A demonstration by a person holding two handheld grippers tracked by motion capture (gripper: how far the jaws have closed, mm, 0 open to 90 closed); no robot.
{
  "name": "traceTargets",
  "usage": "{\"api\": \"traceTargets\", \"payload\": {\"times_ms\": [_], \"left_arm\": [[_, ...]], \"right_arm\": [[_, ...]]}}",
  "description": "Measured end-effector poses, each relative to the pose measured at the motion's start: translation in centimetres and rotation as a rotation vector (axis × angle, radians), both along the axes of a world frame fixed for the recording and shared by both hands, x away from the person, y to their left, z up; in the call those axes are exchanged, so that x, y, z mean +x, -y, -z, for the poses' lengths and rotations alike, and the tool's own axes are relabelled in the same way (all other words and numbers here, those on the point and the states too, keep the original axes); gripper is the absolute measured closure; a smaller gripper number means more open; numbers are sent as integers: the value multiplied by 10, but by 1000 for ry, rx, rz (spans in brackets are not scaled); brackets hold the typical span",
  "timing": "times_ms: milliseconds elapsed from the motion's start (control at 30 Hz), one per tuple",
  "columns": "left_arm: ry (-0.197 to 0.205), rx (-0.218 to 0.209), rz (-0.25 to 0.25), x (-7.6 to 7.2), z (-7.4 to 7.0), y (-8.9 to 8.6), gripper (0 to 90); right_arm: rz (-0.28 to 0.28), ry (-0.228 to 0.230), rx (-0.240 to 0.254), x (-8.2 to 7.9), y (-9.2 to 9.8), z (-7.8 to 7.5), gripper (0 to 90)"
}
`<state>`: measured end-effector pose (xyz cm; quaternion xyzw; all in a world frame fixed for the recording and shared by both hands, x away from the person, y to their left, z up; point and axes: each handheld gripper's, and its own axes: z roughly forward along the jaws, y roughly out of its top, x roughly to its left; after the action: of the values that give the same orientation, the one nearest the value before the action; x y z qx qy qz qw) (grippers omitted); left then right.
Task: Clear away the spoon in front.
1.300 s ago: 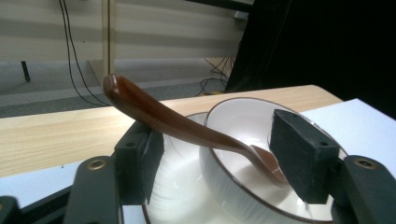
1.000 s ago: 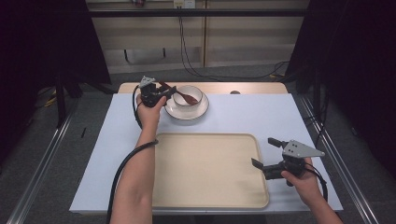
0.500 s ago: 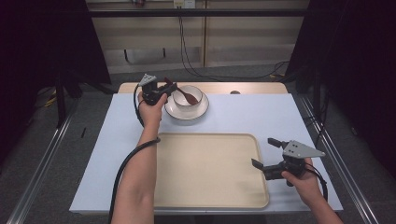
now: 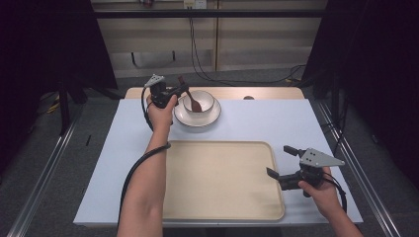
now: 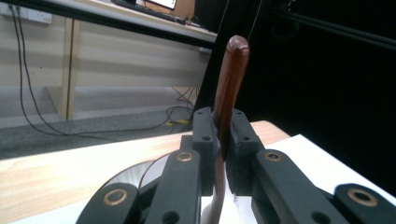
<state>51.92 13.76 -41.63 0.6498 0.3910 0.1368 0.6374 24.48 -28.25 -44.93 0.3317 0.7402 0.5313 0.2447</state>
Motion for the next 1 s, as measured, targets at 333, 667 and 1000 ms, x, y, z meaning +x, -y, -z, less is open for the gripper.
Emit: {"api": "traceTargets", "payload": {"times_ms": [333, 667, 1000], "left_arm": [[25, -17, 26, -2, -23, 0, 838], [42, -48, 39, -11, -45, -6, 839], [55, -35, 71, -22, -65, -17, 838]], "right_arm": [[-3, 3, 3, 0, 0, 0, 15], [-1, 7, -9, 1, -1, 1, 15], [13, 12, 8, 1, 0, 0, 15]]}}
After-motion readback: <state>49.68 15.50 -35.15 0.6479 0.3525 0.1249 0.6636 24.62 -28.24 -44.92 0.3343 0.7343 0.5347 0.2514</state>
